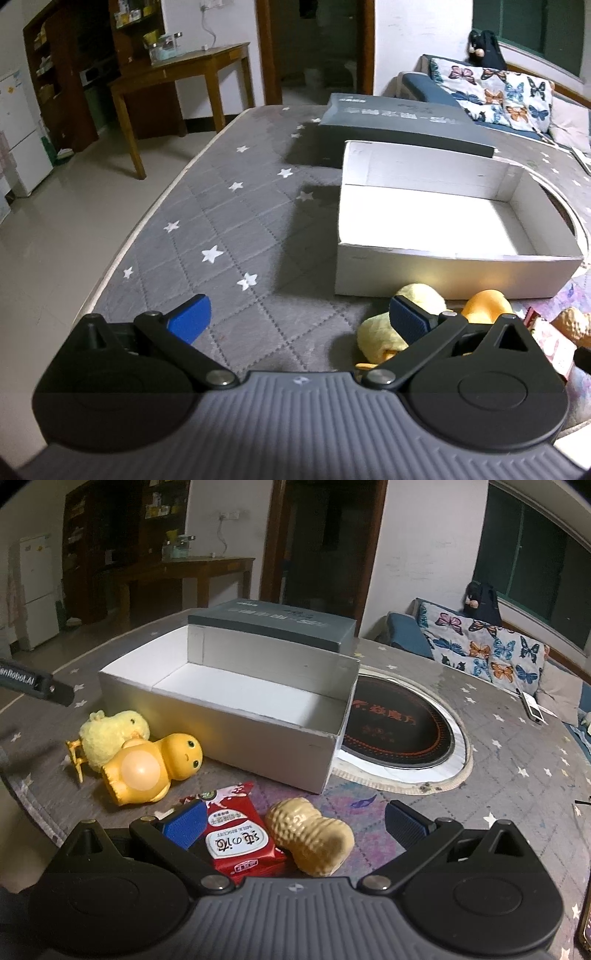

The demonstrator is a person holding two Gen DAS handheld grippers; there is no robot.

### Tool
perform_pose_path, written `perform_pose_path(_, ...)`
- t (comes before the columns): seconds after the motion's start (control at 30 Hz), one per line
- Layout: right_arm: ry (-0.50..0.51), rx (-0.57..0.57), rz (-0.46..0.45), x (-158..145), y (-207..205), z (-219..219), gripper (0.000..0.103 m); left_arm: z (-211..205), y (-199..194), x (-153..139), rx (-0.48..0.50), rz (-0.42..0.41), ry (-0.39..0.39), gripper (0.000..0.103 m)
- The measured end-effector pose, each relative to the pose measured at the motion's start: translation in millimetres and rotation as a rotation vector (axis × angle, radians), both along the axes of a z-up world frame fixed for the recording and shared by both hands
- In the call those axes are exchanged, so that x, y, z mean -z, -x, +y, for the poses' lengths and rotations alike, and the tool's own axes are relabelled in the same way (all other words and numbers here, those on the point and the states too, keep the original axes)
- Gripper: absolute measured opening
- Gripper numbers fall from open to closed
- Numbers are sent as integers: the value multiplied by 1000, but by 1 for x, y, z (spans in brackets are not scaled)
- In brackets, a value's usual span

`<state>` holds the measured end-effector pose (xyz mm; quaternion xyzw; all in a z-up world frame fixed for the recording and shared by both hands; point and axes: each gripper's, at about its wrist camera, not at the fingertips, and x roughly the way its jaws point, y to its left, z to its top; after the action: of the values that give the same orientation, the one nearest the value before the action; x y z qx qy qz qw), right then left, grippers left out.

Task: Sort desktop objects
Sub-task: 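Grasp the peanut-shaped toy with the left gripper and lift it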

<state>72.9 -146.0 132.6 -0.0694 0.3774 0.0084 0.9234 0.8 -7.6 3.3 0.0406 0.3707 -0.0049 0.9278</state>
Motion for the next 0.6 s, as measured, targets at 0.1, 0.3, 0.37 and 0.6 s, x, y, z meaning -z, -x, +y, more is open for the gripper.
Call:
perform_pose_path(0.1, 21, -2, 5, 2, 1, 0, 103, -9, 1, -3, 53, -4, 13, 103)
perform_pose_path(0.3, -1, -26, 37, 6, 3, -9, 103, -24, 16, -12, 189, -21, 53, 103)
perform_pose_path(0.37, 2, -32, 44, 10, 4, -9, 103, -32, 18, -15, 245, -22, 71, 103)
perform_pose_path(0.6, -20, 7, 51, 11, 4, -25, 103, -68, 19, -25, 442, -27, 118, 103)
